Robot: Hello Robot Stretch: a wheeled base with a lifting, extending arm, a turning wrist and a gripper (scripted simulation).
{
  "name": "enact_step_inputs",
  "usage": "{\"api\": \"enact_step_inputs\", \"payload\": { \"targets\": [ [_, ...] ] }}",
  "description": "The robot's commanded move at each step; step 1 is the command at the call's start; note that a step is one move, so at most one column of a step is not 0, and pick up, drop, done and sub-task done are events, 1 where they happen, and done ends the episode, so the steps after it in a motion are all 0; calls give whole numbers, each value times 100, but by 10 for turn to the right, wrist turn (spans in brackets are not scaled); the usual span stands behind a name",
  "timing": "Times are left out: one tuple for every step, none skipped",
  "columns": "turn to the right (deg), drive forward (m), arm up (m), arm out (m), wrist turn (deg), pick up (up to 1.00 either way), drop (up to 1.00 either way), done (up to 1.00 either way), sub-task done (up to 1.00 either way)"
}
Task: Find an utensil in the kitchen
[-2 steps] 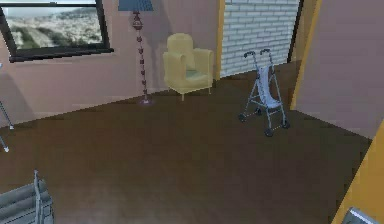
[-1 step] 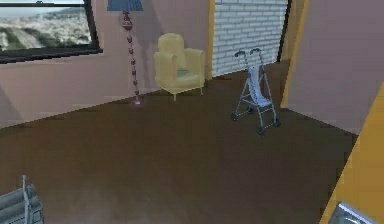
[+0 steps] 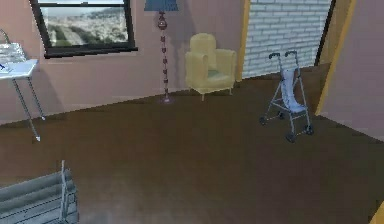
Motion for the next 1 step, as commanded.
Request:
{"api": "enact_step_inputs", "payload": {
  "targets": [
    [0, 30, 0, 0, 0, 0, 0, 0, 0]
  ]
}}
